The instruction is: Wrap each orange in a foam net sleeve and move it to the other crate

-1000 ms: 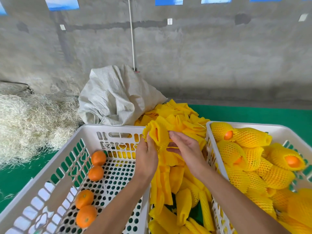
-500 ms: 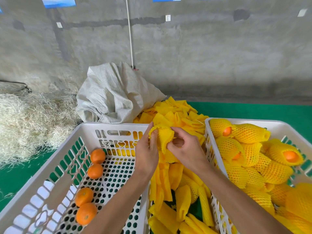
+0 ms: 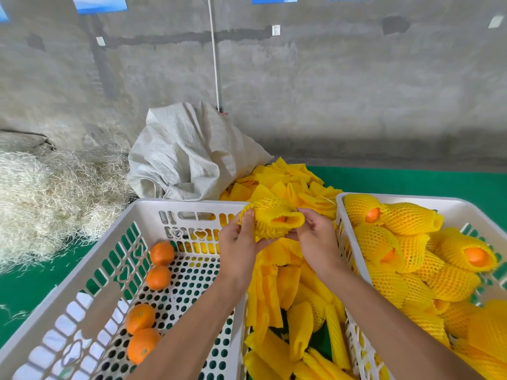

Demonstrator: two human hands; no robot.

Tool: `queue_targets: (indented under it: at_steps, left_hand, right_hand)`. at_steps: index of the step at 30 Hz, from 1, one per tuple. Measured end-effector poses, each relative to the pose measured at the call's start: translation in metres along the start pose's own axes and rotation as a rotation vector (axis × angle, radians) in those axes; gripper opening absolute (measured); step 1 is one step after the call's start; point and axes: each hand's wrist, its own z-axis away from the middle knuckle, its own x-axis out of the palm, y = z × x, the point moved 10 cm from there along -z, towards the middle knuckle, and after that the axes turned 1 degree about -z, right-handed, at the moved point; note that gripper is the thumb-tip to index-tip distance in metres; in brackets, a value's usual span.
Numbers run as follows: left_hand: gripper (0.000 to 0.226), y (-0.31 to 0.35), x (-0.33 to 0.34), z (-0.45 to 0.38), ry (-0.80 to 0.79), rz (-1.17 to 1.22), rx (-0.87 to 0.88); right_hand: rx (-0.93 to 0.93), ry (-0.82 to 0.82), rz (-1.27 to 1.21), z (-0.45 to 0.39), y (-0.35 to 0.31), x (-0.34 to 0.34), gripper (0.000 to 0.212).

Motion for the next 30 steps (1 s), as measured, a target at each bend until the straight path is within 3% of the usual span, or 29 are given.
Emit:
queue_targets:
  at_steps: [3, 6, 11, 17, 22, 26, 30]
  left_hand:
    - [0.037, -0.015, 0.01, 0.002, -0.018, 0.205, -0.148]
    - [0.04, -0.022, 0.016, 0.005, -0.031, 0.361, -0.246]
    - [0.045, -0.024, 0.019, 0.005, -0.056, 0.428, -0.309]
    - [0.047, -0.028, 0.023, 0.002, -0.121, 0.396, -0.32]
    - [0.047, -0.031, 0.033, 0.006, -0.25, 0.408, -0.37]
    - [0.044, -0.033, 0.03, 0.006, -0.173, 0.47, -0.41]
    - [0.046, -0.039, 0.027, 0.006, -0.12, 0.424, -0.442]
  right_hand:
    - [-0.067, 0.037, 0.095, 0.003, -0.012, -0.01, 0.022]
    - [-0.201, 0.04, 0.383, 0.007, -0.027, -0.011, 0.028]
    - [-0.305, -0.008, 0.529, 0.006, -0.037, -0.005, 0.032]
    - [-0.295, -0.112, 0.515, 0.006, -0.03, 0.003, 0.039]
    - [-0.307, -0.008, 0.43, 0.008, -0.032, -0.005, 0.031]
    - [-0.159, -0.038, 0.313, 0.0, -0.017, -0.01, 0.027]
    - [-0.013, -0.026, 0.011, -0.004, -0.007, -0.012, 0.02]
